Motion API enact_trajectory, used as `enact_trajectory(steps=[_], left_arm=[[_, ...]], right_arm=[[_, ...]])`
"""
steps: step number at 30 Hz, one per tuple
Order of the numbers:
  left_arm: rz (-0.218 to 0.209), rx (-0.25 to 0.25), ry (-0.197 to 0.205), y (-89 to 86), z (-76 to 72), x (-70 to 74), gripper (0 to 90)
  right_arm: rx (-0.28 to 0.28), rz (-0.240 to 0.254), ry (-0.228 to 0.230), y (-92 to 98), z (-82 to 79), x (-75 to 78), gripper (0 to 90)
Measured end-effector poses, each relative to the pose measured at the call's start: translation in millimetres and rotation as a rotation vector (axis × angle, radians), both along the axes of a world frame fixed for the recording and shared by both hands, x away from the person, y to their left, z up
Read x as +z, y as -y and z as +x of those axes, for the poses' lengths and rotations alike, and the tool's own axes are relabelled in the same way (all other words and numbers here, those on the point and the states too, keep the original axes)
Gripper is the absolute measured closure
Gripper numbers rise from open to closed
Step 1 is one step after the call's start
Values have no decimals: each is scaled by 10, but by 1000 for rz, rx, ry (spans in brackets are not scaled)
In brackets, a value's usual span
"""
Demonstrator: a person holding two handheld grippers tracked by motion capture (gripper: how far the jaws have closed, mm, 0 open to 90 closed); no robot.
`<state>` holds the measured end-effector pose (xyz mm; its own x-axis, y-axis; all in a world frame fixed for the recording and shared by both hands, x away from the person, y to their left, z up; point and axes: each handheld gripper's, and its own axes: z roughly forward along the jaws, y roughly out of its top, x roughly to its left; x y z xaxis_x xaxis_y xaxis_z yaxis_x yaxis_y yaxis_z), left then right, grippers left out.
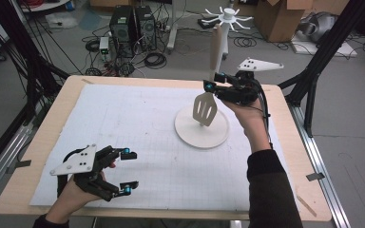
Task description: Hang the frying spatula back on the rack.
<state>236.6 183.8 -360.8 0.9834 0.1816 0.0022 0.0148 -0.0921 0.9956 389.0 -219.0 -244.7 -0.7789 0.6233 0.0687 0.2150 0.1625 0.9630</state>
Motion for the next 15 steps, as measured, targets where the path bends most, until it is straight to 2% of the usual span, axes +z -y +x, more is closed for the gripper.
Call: enact_trajectory(steps=[5, 6, 9, 10, 13, 15], left_arm=[[1, 11, 7, -44, 6, 24, 229], [2, 17, 13, -70, 12, 38, 229], [1, 22, 12, -95, 10, 44, 228], [2, 24, 14, -112, 13, 44, 228], [2, 34, 13, -155, 28, 32, 228], [3, 40, 10, -182, 36, 22, 228]], right_arm=[[2, -4, 9, 70, -97, -25, 412], [2, 6, 12, 117, -154, -49, 373], [13, 12, 6, 165, -222, -77, 336], [40, 23, 15, 210, -309, -122, 311], [57, 10, 23, 245, -404, -185, 278], [79, 5, 37, 308, -556, -304, 252]])
